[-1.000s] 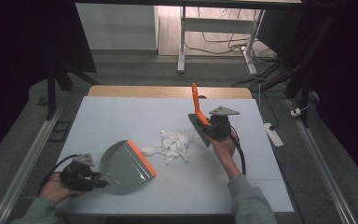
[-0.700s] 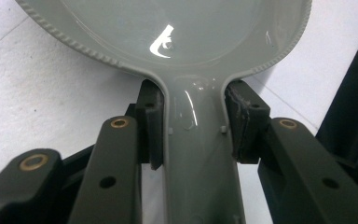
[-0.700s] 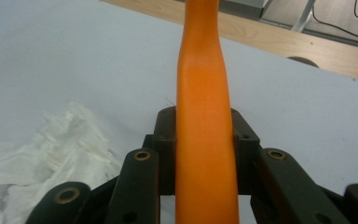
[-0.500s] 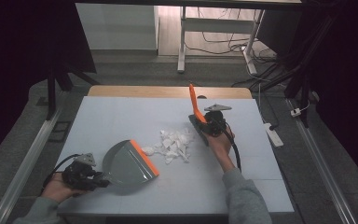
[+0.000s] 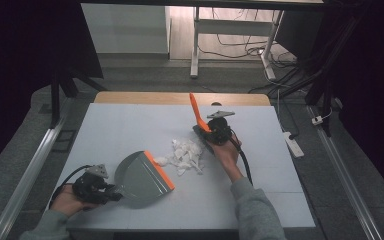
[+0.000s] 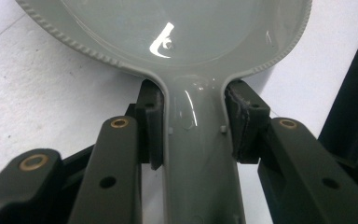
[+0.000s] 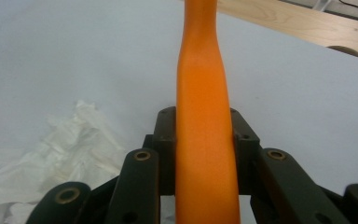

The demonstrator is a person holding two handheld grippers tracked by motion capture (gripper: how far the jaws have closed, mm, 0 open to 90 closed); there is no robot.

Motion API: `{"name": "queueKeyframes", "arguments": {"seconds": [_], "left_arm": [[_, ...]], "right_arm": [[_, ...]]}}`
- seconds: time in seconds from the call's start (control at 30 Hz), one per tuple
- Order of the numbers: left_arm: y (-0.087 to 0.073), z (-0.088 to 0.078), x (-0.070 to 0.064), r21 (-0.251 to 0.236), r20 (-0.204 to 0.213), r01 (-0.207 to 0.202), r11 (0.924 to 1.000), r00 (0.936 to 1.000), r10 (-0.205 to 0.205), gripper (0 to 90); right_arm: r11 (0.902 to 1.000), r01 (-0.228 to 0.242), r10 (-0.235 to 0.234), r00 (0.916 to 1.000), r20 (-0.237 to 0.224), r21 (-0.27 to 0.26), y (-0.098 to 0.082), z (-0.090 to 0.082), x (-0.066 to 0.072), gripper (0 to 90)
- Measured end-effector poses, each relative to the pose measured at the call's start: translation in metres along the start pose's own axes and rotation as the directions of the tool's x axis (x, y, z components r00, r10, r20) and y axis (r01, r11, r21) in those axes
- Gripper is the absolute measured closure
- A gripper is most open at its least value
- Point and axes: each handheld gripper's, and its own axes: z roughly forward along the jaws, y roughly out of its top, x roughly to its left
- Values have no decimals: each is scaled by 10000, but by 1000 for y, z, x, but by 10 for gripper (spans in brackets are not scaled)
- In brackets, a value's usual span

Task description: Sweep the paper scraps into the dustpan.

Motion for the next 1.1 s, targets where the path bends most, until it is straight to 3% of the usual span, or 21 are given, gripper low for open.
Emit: {"name": "queueKeyframes", "arguments": {"seconds": [0.27, 0.7, 1.1], "left_arm": [[3, 4, -1, -47, 40, 20, 10000, 10000, -20, 613], [6, 8, -1, -120, 19, 118, 9999, 9999, -118, 613], [13, 13, -4, -114, -8, 248, 9996, 9997, -248, 612]], "right_arm": [[9996, 288, -287, 9990, -347, 36, 1, 3, 19, 703], [9975, 698, -693, 9959, -585, 82, 1, 7, 38, 703], [9924, 1229, -1212, 9857, -1167, 81, 4, 13, 68, 703]]}}
